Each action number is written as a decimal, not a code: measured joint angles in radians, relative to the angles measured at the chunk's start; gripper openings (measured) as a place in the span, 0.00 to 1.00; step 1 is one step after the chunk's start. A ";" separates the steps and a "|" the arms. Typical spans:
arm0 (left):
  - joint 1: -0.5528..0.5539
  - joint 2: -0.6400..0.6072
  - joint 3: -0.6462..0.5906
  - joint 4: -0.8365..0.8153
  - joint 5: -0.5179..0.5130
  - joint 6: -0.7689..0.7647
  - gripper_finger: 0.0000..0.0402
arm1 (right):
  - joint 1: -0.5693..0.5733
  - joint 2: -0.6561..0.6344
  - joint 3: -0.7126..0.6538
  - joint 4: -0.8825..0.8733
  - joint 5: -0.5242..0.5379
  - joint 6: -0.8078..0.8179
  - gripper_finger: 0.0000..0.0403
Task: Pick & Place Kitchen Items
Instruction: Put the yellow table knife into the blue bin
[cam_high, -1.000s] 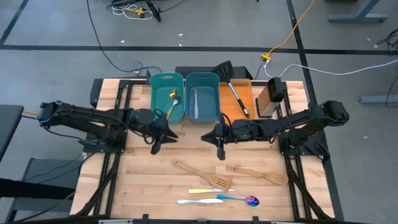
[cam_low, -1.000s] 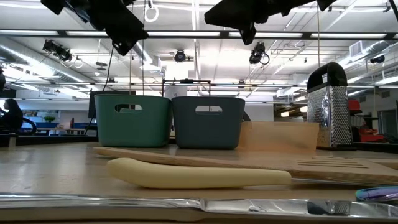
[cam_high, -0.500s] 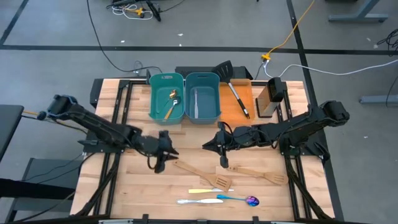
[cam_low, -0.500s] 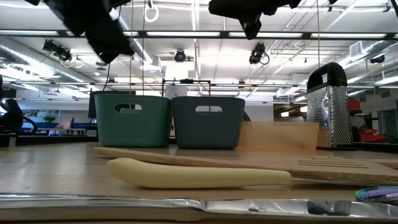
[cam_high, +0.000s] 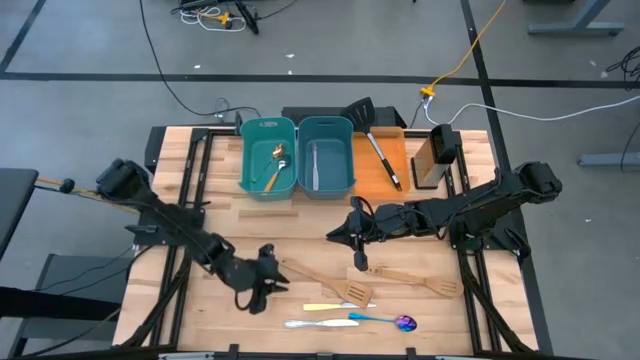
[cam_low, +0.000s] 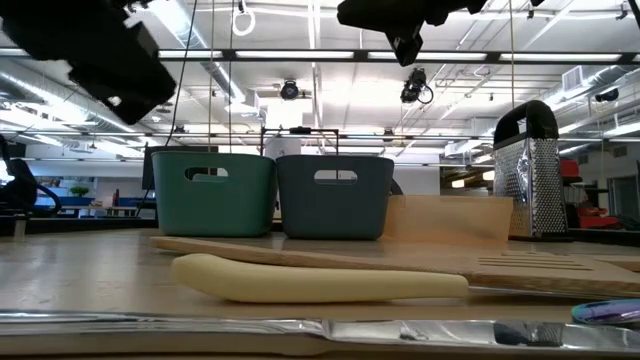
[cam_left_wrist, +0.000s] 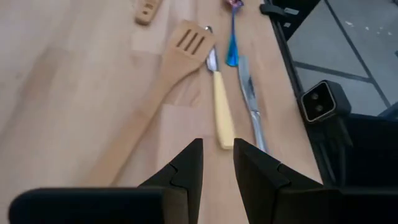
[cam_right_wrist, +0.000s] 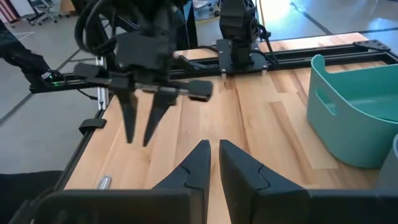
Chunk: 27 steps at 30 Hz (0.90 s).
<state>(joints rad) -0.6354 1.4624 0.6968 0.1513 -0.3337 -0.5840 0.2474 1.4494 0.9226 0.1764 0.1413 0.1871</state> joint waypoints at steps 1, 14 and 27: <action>-0.016 0.014 0.000 0.014 -0.015 -0.011 0.23 | 0.000 0.000 0.000 -0.001 0.000 0.004 0.11; -0.143 0.211 0.011 0.210 -0.157 -0.085 0.23 | 0.002 0.000 0.000 -0.007 0.000 0.015 0.11; -0.148 0.386 0.148 0.173 -0.204 -0.006 0.23 | 0.003 0.000 0.000 -0.007 0.000 0.015 0.11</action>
<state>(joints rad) -0.7837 1.8479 0.8450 0.3247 -0.5373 -0.5902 0.2504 1.4494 0.9226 0.1692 0.1413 0.2016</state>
